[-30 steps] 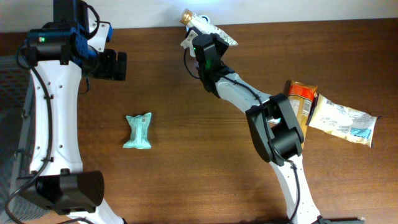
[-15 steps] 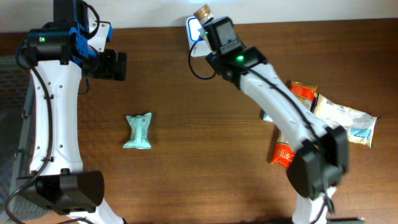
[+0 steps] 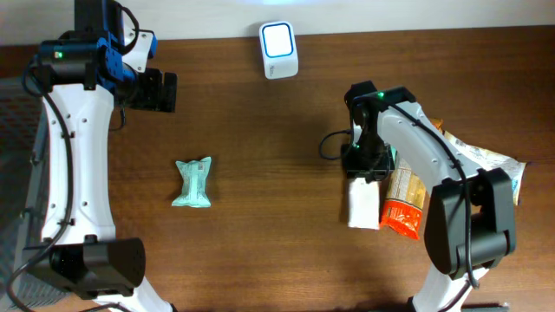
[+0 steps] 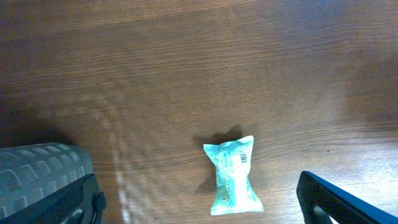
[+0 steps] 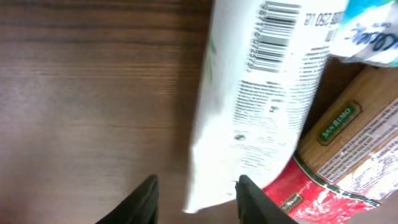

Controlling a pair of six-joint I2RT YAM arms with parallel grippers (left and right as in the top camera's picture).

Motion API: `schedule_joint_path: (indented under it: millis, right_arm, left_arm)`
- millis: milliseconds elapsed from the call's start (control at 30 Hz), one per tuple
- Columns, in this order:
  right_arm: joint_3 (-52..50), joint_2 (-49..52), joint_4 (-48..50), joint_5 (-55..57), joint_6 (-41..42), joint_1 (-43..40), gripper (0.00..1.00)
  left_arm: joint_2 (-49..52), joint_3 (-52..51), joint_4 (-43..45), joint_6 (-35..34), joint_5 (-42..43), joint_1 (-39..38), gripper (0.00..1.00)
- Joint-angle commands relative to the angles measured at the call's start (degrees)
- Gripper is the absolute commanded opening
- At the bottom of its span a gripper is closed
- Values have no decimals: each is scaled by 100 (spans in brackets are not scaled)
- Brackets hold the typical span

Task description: Scan the item barcode

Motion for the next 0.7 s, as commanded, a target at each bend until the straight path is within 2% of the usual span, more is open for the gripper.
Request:
schedule_joint_path:
  millis: [0, 67, 133, 167, 200, 333, 367, 433, 500, 600, 667]
  right_arm:
    - [39, -83, -166, -219, 26, -177, 52]
    - [468, -87, -400, -629, -280, -201, 53]
    - [1233, -87, -260, -2076, -778, -61, 52]
    - [1314, -87, 199, -2859, -796, 105, 51]
    - [1244, -46, 1040, -3427, -407, 463, 51]
    - [761, 365, 3370, -3080, 1401, 1727, 48]
    - [719, 686, 4282, -3077, 1593, 2186, 58]
    - [719, 1010, 4981, -3071, 2009, 2645, 74]
    - [721, 1357, 5429, -2975, 2518, 3003, 80]
    - [721, 1884, 5611, -2833, 3095, 3106, 78]
    - [721, 2162, 5630, -2981, 3351, 3106, 66]
  left_arm:
    - [-35, 33, 11, 111, -20, 15, 99]
    - [-35, 33, 11, 111, -20, 15, 99]
    - [-35, 33, 11, 111, -20, 15, 99]
    - [-35, 33, 13, 111, -20, 15, 99]
    - [-35, 33, 11, 111, -20, 15, 99]
    - [-35, 33, 11, 111, -22, 15, 99]
    - [-35, 33, 11, 111, -20, 15, 99]
    - [-35, 33, 11, 111, -22, 15, 99]
    - [-35, 33, 11, 111, -22, 15, 99]
    - [-35, 33, 11, 111, -20, 15, 99]
    - [-35, 33, 11, 111, -20, 15, 99]
